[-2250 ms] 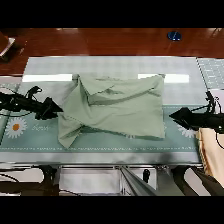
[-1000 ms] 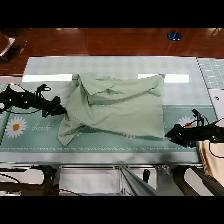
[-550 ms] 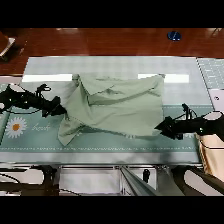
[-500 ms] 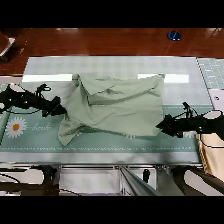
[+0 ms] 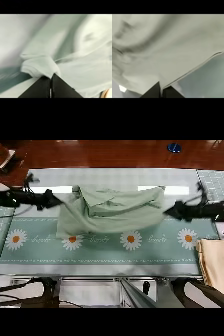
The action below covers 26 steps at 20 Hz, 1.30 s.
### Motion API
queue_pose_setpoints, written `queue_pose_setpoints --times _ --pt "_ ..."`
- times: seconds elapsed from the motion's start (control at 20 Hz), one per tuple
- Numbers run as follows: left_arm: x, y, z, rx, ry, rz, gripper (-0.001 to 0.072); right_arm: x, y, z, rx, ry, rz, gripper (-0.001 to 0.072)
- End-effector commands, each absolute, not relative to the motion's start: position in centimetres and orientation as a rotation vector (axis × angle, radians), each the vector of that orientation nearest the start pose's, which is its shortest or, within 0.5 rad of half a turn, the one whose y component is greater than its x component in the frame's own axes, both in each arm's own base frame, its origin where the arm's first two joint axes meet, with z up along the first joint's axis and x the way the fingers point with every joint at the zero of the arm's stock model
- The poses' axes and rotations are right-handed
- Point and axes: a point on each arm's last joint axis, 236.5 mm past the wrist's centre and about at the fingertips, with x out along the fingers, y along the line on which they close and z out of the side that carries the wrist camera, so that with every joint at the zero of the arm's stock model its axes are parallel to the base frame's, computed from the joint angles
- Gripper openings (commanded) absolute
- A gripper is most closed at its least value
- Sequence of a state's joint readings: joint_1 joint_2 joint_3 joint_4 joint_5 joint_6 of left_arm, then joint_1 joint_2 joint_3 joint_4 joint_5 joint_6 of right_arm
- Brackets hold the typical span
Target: Fold the shirts.
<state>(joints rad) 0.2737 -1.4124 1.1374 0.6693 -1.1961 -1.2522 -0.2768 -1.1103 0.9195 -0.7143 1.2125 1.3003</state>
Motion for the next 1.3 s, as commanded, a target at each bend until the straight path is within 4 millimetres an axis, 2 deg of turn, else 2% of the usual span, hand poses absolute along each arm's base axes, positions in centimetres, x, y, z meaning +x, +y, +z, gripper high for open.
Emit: queue_pose_setpoints --times 0.0,0.05,0.1,0.15,0.2,0.3,0.4,0.5,0.6,0.7,0.8,0.9,1.0,1.15,1.25 --pt "45.0 -6.4 22.3 -0.689 0.634 -0.526 0.0016 39.3 5.9 24.0 0.525 0.733 0.421 0.0035" --pt "44.1 -6.2 27.3 -0.621 0.521 -0.534 0.0016 39.2 5.8 29.9 0.454 0.612 0.426 0.0035" --pt "42.4 -6.3 32.2 -0.554 0.416 -0.545 0.0016 38.1 5.8 34.6 0.386 0.522 0.428 0.0035" --pt "40.4 -6.6 36.0 -0.496 0.334 -0.553 0.0016 36.3 6.0 38.8 0.305 0.447 0.423 0.0035" --pt "37.8 -6.8 39.4 -0.435 0.258 -0.552 0.0016 34.0 6.1 42.0 0.225 0.389 0.411 0.0035" --pt "32.8 -6.8 43.8 -0.314 0.137 -0.495 0.0016 29.5 5.9 46.4 0.113 0.286 0.346 0.0035" --pt "28.0 -5.3 46.0 -0.161 0.051 -0.341 0.0016 25.4 5.1 48.6 0.058 0.206 0.250 0.0035" --pt "23.9 -3.1 46.9 -0.056 0.010 -0.142 0.0016 21.4 4.5 49.5 0.028 0.161 0.171 0.0036" --pt "20.0 -1.6 47.5 0.037 -0.027 -0.004 0.0016 18.5 4.6 50.2 0.014 0.121 0.135 0.0035" --pt "16.9 0.0 47.9 0.110 -0.054 0.084 0.0016 16.3 4.7 49.9 0.003 0.120 0.116 0.0036" --pt "15.3 0.9 48.1 0.172 -0.068 0.101 0.0016 15.4 3.9 49.2 0.004 0.143 0.070 0.0036" --pt "15.3 1.1 47.5 0.204 -0.045 0.071 0.0016 15.2 2.9 48.8 0.011 0.160 0.024 0.0036" --pt "16.7 0.6 45.8 0.215 0.014 0.018 0.0016 16.2 2.8 47.5 0.029 0.208 0.034 0.0036" --pt "20.3 0.1 41.4 0.194 0.169 -0.019 0.0016 19.5 4.3 42.0 0.096 0.399 0.141 0.0036" --pt "23.9 -0.5 37.3 0.169 0.296 -0.044 0.0016 23.1 4.9 37.2 0.178 0.515 0.210 0.0036"
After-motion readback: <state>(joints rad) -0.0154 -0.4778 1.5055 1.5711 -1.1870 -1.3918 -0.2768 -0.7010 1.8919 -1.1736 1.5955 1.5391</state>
